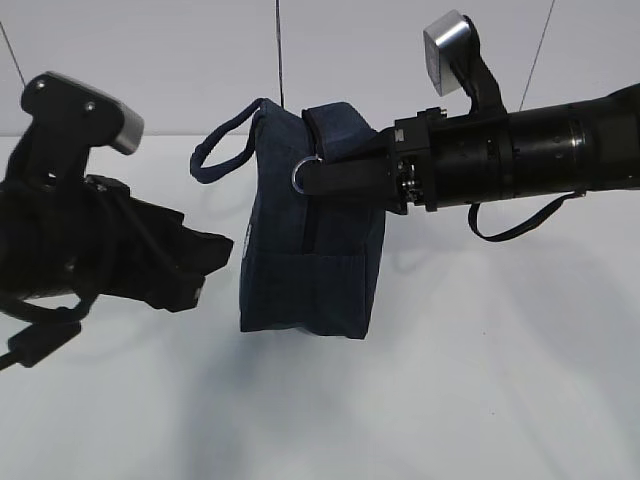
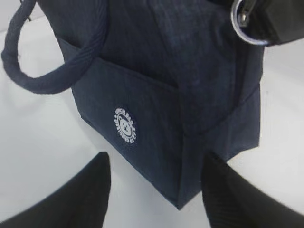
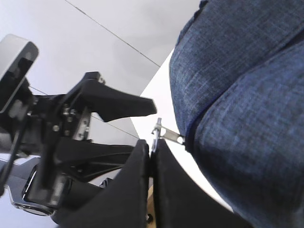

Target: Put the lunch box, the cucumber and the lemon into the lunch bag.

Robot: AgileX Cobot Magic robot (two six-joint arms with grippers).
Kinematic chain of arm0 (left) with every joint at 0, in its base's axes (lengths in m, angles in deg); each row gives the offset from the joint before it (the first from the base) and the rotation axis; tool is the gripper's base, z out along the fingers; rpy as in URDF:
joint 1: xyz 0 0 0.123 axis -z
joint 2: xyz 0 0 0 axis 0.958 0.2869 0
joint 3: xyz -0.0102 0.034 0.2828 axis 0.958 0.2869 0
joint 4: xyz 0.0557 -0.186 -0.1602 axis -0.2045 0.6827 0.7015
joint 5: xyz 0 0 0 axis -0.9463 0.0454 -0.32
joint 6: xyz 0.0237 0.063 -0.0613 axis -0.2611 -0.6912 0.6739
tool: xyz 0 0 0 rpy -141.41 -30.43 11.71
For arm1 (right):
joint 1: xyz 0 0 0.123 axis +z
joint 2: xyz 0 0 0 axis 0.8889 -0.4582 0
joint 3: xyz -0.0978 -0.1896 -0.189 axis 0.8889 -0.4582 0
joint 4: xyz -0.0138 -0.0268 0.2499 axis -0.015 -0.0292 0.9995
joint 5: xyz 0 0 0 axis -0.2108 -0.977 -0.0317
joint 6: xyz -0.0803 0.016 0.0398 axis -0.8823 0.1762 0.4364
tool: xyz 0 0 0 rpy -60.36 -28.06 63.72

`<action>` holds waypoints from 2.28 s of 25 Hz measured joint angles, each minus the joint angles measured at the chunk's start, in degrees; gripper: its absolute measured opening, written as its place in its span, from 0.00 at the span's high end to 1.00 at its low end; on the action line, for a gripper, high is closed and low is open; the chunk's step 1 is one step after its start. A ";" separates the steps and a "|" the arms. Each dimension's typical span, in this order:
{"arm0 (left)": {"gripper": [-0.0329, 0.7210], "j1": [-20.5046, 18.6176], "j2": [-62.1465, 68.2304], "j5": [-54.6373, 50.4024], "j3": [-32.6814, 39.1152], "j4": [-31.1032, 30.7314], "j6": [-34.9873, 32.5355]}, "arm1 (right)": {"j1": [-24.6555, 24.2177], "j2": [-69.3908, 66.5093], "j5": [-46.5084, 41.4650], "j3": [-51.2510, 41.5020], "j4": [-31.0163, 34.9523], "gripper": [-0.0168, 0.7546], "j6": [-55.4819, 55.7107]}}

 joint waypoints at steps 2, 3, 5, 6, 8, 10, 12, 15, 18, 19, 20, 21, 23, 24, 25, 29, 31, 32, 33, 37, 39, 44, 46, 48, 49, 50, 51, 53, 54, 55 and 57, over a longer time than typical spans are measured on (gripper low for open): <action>0.37 1.43 2.01 3.31 0.00 -0.45 -0.14 | 0.00 0.00 0.00 0.00 0.00 0.97 0.00; 0.37 2.02 2.94 4.71 0.00 -1.15 -0.14 | 0.00 0.00 0.00 0.00 0.00 0.97 0.00; 0.38 3.51 4.45 7.42 0.00 -2.71 -0.14 | 0.00 0.00 0.00 0.00 0.00 0.97 0.00; 0.40 4.33 4.87 8.95 0.00 -3.25 -0.14 | 0.00 0.00 0.00 0.00 0.00 0.97 0.00; 0.43 5.74 5.77 11.39 0.00 -4.22 -0.14 | 0.00 0.00 0.00 0.00 0.00 0.97 0.00; 0.45 6.60 6.09 13.68 0.00 -4.55 -0.14 | 0.00 0.00 -0.09 0.00 0.00 0.97 0.00; 0.47 6.97 6.34 15.94 0.00 -4.58 0.07 | 0.00 0.00 -0.09 0.00 0.00 0.97 0.00; 0.49 6.97 6.38 19.49 0.00 -6.07 2.27 | 0.00 0.00 -0.09 0.00 0.00 0.97 0.00; 0.51 6.97 6.51 20.66 0.00 -10.49 6.28 | 0.00 0.00 -0.09 0.00 0.00 0.97 0.00; 0.51 6.97 6.86 20.66 0.00 -11.80 7.44 | 0.00 0.00 -0.09 0.00 0.00 0.97 0.00; 0.52 6.97 7.28 20.78 0.00 -12.50 8.16 | 0.00 0.00 -0.09 0.00 0.00 0.97 0.00; 0.52 6.99 7.64 20.78 0.00 -12.96 8.79 | 0.00 0.00 -0.09 0.00 0.00 0.97 0.00; 0.52 6.99 8.84 20.78 0.00 -13.38 9.73 | 0.00 0.00 -0.09 0.00 0.00 0.97 0.00; 0.52 6.99 9.37 20.78 0.00 -13.51 9.93 | 0.00 0.00 -0.13 0.00 0.00 0.97 0.00; 0.52 6.99 10.05 20.78 -0.11 -13.51 10.06 | 0.00 0.00 -0.13 0.00 0.00 0.97 0.00; 0.51 6.99 12.72 20.78 -1.76 -13.63 10.41 | 0.00 0.00 -0.13 0.00 0.00 0.97 0.00; 0.51 6.99 13.92 20.78 -2.70 -13.36 10.83 | 0.00 0.00 -0.13 0.00 0.00 0.97 0.13; 0.51 6.99 14.41 20.78 -3.15 -12.69 10.93 | 0.00 0.00 -0.13 0.00 0.00 0.97 0.13; 0.51 6.99 14.94 20.78 -3.51 -11.80 11.04 | 0.00 0.00 -0.13 0.00 0.00 0.97 0.13; 0.58 6.99 15.88 19.89 -4.01 -8.10 11.26 | 0.00 0.00 -0.13 0.00 0.00 0.97 0.53; 0.70 6.99 15.88 19.05 -4.19 -6.94 11.26 | 0.00 0.00 -0.13 0.00 0.00 0.97 1.12; 0.94 6.99 16.22 16.52 -4.19 -3.94 11.26 | 0.00 0.59 -0.36 0.00 0.61 0.97 2.47; 0.95 6.99 16.23 16.18 -4.19 -2.30 11.26 | 0.00 1.53 0.18 0.00 0.49 0.97 2.91; 0.95 6.99 16.23 15.80 -4.19 -1.68 11.26 | 0.00 2.21 0.97 0.00 0.40 0.97 3.03; 0.95 6.99 16.23 15.68 -4.29 -1.56 11.26 | 0.00 2.52 1.08 0.00 0.37 0.97 3.13; 0.95 6.99 16.23 15.45 -4.29 -1.55 11.26 | 0.00 2.65 1.39 0.00 0.37 0.97 3.13; 0.95 6.99 16.23 15.01 -4.29 -1.45 11.26 | 0.00 2.65 1.36 0.00 0.37 0.97 3.13; 0.95 6.99 16.13 14.21 -4.42 -1.47 11.26 | 0.00 2.65 1.48 0.00 0.49 0.97 3.24; 0.95 6.99 16.13 13.67 -4.42 -1.47 11.26 | 0.00 2.65 1.59 0.00 0.91 0.97 3.24; 0.95 6.99 16.13 13.15 -4.42 -1.47 11.26 | 0.00 2.65 1.59 0.00 1.02 0.97 3.24; 0.95 6.99 16.13 12.38 -4.42 -1.47 11.26 | 0.00 2.65 1.71 0.00 1.11 0.97 3.24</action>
